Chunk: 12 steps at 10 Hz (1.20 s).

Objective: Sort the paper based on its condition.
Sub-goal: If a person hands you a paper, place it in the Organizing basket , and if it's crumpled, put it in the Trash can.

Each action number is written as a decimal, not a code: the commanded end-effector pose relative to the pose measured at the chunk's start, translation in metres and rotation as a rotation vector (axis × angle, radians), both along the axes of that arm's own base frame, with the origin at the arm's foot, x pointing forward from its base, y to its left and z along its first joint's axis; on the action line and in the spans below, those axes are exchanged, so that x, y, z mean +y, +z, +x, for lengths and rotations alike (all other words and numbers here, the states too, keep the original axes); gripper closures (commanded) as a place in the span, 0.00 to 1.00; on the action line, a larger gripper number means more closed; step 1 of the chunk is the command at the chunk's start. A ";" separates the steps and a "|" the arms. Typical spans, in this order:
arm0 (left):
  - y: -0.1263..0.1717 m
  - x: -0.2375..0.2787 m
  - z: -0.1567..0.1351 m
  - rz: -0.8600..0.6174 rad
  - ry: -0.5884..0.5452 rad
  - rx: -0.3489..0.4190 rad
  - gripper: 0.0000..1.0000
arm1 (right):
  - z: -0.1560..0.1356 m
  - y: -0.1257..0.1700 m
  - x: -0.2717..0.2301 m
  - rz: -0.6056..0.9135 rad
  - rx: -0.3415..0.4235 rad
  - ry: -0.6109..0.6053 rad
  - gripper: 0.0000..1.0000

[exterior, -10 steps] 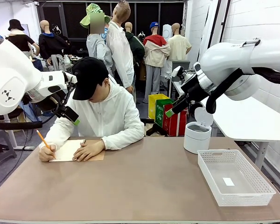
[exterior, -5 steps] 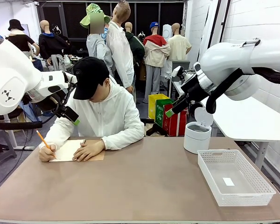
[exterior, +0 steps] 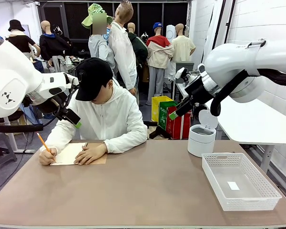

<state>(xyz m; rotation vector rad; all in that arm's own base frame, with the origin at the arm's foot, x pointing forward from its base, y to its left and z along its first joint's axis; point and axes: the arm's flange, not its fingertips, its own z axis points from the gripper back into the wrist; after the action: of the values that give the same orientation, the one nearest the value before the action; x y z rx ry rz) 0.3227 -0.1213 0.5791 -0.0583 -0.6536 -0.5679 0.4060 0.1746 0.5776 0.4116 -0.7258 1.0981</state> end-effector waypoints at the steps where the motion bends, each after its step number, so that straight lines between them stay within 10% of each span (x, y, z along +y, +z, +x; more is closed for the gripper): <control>1: 0.000 0.001 0.000 -0.006 0.001 -0.002 0.00 | 0.002 -0.001 0.001 -0.001 -0.001 -0.007 0.00; 12: 0.000 0.001 0.000 -0.006 0.001 -0.002 0.00 | 0.002 -0.001 0.001 -0.001 -0.001 -0.007 0.00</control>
<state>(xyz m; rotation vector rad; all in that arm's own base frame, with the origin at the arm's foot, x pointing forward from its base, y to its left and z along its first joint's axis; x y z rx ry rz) 0.3227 -0.1213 0.5791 -0.0583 -0.6536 -0.5679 0.4060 0.1746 0.5776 0.4116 -0.7258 1.0981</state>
